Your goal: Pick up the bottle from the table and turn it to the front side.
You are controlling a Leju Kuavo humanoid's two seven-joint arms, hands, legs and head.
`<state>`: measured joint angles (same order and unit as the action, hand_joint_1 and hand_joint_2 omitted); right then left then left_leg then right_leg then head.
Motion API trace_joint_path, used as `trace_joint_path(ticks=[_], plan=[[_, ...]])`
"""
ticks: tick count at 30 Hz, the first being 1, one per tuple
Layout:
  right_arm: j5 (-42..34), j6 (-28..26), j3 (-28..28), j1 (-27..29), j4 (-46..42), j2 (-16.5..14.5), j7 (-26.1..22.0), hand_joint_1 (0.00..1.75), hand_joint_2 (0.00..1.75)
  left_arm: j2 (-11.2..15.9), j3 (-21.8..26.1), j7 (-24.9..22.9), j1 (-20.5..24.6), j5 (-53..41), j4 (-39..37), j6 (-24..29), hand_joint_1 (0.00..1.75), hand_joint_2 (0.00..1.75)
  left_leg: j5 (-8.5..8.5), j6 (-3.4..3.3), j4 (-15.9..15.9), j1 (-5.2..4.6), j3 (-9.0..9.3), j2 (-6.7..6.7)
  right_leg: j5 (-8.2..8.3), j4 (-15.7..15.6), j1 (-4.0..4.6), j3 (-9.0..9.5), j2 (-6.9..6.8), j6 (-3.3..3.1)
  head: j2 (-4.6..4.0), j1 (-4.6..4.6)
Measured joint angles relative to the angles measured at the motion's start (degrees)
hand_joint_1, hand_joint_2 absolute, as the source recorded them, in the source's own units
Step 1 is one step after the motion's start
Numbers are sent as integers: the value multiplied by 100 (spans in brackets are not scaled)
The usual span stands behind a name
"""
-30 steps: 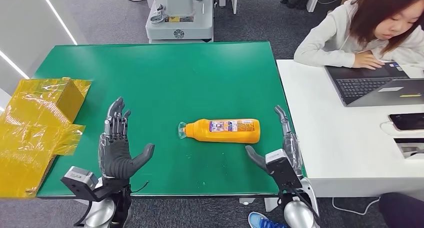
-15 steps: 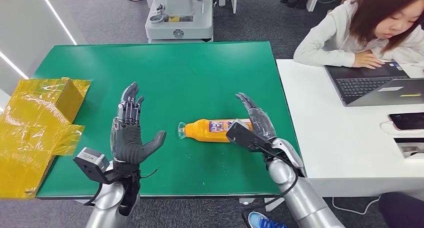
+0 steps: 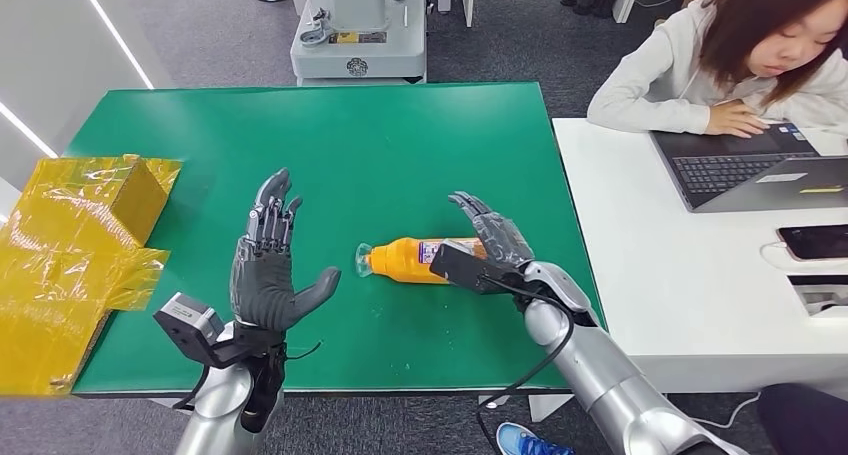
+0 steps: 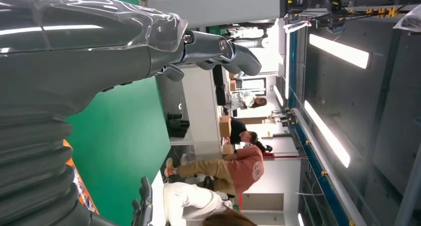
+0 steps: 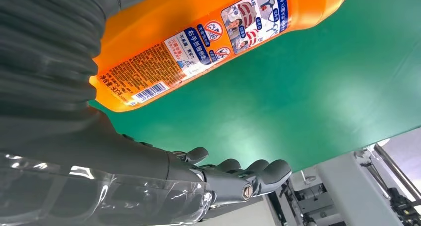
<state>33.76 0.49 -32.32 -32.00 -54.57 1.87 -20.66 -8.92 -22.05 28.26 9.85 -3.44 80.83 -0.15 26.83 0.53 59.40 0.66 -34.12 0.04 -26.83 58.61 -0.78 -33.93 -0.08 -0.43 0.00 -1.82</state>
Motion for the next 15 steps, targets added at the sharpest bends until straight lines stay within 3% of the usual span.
trace_joint_path(ticks=[15], plan=[[6, 203, -348, -251, 398, 5, 118, 0, 175, -65, 9, -105, -42, 98, -5, -155, 0, 175, 0, 0, 0, 0, -1, -1, 0, 1, 0, 0, -1, 0, 0, 1]])
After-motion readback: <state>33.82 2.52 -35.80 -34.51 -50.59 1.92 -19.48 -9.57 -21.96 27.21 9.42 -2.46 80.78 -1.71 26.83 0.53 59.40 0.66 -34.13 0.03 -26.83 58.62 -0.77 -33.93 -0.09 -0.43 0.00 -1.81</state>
